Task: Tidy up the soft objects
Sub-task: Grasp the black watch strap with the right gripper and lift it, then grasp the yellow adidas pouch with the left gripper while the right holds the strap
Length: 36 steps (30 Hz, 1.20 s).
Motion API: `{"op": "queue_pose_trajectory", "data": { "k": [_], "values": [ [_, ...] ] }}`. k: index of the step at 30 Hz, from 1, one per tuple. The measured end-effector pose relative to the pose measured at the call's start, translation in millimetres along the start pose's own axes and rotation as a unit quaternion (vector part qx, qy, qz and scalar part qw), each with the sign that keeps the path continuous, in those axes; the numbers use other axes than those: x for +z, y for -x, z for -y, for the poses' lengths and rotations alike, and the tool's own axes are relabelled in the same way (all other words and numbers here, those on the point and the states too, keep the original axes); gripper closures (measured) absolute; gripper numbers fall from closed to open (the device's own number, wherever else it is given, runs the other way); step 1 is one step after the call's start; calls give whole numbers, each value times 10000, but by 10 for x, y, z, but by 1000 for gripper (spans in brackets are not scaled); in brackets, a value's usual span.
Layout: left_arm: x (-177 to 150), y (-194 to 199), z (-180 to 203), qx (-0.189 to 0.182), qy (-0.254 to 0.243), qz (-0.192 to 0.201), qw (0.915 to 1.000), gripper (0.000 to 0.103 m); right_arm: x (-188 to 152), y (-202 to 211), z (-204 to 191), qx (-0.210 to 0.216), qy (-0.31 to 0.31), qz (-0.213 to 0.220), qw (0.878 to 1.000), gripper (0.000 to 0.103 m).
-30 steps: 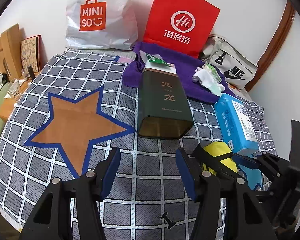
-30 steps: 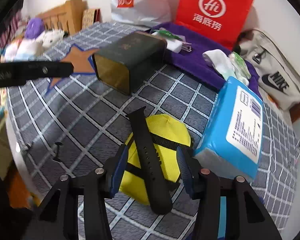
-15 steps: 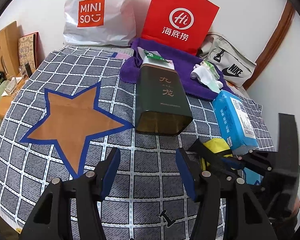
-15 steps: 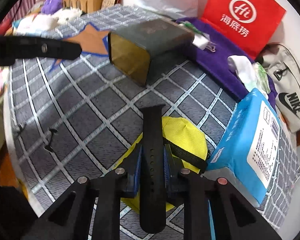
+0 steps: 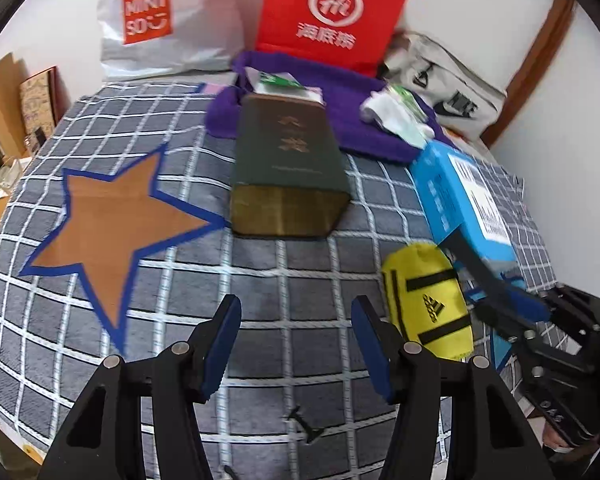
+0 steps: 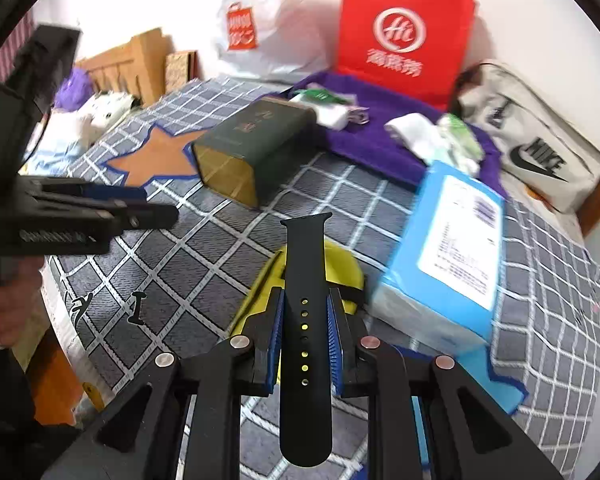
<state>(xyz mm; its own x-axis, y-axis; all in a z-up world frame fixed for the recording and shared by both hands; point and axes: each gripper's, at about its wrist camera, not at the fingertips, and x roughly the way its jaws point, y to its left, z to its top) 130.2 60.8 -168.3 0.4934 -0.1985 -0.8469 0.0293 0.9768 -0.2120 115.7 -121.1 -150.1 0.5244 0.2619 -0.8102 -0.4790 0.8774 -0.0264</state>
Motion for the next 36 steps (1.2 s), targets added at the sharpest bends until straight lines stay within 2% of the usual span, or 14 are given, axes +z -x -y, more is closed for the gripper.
{"op": "queue_pose_trajectory", "data": {
  "k": [10,17,23,26,36],
  "values": [
    [-52,-218,595,-127,-507,-323,9981,48,-335,232,538,-14,-798,258,9965,83],
    [-63,-357,787,-403,-501,-567,9963,47,-512,258,790,77,-1133,367,9929,83],
    [-51,-483,852,-500,-365,-737,9954,42,-629,233,928,164,-1325,378,9903,83],
    [-42,-551,883,-584,-315,-808,9945,36,-683,189,982,209,-1397,339,9894,83],
    [14,-701,977,-548,-266,-889,9942,25,-781,73,1135,328,-1588,247,9865,83]
  ]
}}
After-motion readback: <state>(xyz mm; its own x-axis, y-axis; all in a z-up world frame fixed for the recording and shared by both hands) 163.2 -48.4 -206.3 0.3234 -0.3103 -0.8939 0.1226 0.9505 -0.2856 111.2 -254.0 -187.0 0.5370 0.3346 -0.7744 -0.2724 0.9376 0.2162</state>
